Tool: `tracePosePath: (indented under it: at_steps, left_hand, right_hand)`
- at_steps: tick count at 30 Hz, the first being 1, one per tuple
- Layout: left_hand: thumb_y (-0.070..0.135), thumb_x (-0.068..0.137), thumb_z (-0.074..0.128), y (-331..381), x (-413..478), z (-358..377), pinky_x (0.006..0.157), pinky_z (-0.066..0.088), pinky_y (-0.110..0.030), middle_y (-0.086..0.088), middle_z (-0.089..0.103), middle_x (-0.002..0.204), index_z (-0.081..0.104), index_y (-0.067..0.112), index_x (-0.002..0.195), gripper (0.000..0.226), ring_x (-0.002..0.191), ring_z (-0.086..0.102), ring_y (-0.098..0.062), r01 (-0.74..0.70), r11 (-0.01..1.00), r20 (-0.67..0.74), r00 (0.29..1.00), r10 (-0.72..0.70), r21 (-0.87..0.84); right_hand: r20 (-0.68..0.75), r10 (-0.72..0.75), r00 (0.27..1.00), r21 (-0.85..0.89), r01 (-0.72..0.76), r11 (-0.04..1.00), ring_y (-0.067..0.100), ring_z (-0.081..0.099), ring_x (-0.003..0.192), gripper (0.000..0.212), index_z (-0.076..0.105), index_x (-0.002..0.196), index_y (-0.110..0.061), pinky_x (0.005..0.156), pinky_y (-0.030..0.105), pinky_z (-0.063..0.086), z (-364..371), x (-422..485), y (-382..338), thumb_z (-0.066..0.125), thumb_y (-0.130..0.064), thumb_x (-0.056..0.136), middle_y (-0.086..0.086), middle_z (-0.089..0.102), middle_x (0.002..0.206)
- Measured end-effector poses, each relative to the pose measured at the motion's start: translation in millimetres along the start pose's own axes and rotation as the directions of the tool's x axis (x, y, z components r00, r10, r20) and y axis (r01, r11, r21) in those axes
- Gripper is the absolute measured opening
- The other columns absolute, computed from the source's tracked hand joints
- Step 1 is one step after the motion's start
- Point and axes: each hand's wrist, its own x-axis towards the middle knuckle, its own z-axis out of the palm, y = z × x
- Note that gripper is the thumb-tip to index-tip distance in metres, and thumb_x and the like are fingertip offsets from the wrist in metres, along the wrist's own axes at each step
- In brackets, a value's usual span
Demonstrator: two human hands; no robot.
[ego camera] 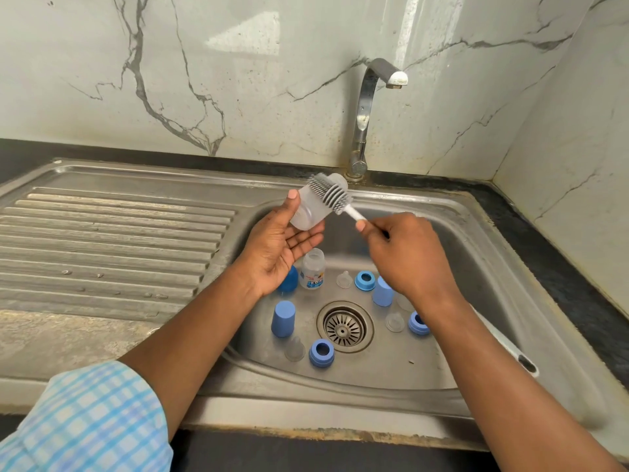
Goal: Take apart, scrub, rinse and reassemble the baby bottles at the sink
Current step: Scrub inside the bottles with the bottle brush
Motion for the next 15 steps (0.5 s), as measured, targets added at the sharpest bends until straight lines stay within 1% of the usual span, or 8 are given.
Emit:
tracePosePath:
  at_steps: [2, 4, 6, 8, 10, 12, 15]
  left_hand:
    - [0.045, 0.095, 0.055, -1.5, -1.2, 2.6, 0.074, 0.060, -0.028, -0.012, 0.076, 0.095, 0.062, 0.014, 0.110, 0.035, 0.089, 0.074, -0.018, 0.017, 0.998, 0.005, 1.000, -0.017, 0.053]
    - [0.050, 0.094, 0.053, -3.1, -2.3, 4.3, 0.072, 0.060, -0.028, -0.013, 0.076, 0.091, 0.063, 0.012, 0.109, 0.041, 0.086, 0.074, -0.018, 0.032, 0.996, 0.000, 0.999, -0.032, 0.087]
    - [0.052, 0.095, 0.050, -3.5, -2.0, 3.7, 0.072, 0.060, -0.028, -0.013, 0.076, 0.089, 0.062, 0.012, 0.109, 0.044, 0.085, 0.074, -0.018, 0.031, 0.997, -0.012, 0.999, -0.030, 0.076]
    - [0.053, 0.097, 0.047, -1.8, -1.1, 1.9, 0.072, 0.060, -0.027, -0.011, 0.076, 0.090, 0.061, 0.013, 0.110, 0.044, 0.086, 0.074, -0.017, 0.026, 0.999, -0.023, 0.999, -0.025, 0.030]
    - [0.054, 0.097, 0.045, 0.3, -0.9, 1.1, 0.069, 0.060, -0.025, -0.010, 0.077, 0.088, 0.061, 0.013, 0.111, 0.046, 0.083, 0.074, -0.015, 0.032, 0.999, -0.029, 0.999, -0.032, 0.000]
    - [0.056, 0.097, 0.044, 1.1, -1.1, 1.6, 0.066, 0.060, -0.025, -0.009, 0.076, 0.083, 0.061, 0.012, 0.111, 0.049, 0.078, 0.074, -0.014, 0.045, 0.999, -0.032, 0.998, -0.045, -0.006]
    - [0.054, 0.097, 0.046, 0.0, -2.2, 4.2, 0.063, 0.059, -0.025, -0.009, 0.075, 0.079, 0.060, 0.010, 0.111, 0.047, 0.075, 0.073, -0.013, 0.055, 0.998, -0.021, 0.998, -0.055, -0.001]
  right_hand:
    - [-0.078, 0.048, 0.996, -0.015, -0.050, 0.999, 0.023, 0.045, 0.050, 0.047, 0.050, 0.058, -0.021, 0.053, 0.031, 0.035, -1.2, 5.1, 9.9, 0.053, -0.044, 0.099, -0.002, 0.047, 0.049]
    - [-0.096, 0.065, 0.993, -0.003, -0.066, 0.998, 0.025, 0.048, 0.051, 0.045, 0.055, 0.061, -0.019, 0.053, 0.032, 0.037, -2.2, 6.8, 14.2, 0.052, -0.044, 0.099, -0.001, 0.048, 0.050]
    - [-0.045, 0.023, 0.999, 0.013, -0.022, 1.000, 0.019, 0.043, 0.045, 0.045, 0.055, 0.061, -0.017, 0.050, 0.029, 0.033, -2.8, 3.6, 11.1, 0.054, -0.042, 0.099, -0.002, 0.046, 0.047]
    - [0.029, -0.057, 0.998, 0.009, 0.057, 0.998, 0.012, 0.035, 0.040, 0.046, 0.050, 0.057, -0.020, 0.046, 0.026, 0.028, -1.8, -2.3, 2.2, 0.056, -0.039, 0.099, -0.004, 0.041, 0.044]
    - [0.062, -0.097, 0.993, 0.008, 0.097, 0.995, 0.012, 0.032, 0.039, 0.049, 0.045, 0.053, -0.024, 0.045, 0.024, 0.024, -0.1, -5.7, -4.8, 0.057, -0.037, 0.098, -0.005, 0.038, 0.043]
    - [0.023, -0.065, 0.998, -0.001, 0.065, 0.998, 0.012, 0.035, 0.040, 0.048, 0.047, 0.054, -0.023, 0.046, 0.026, 0.027, -0.4, -2.8, -2.9, 0.056, -0.039, 0.099, -0.005, 0.040, 0.043]
    - [-0.080, 0.037, 0.996, -0.019, -0.039, 0.999, 0.021, 0.045, 0.047, 0.046, 0.056, 0.062, -0.017, 0.050, 0.030, 0.036, -5.3, 4.9, 9.5, 0.053, -0.044, 0.099, -0.001, 0.048, 0.049]
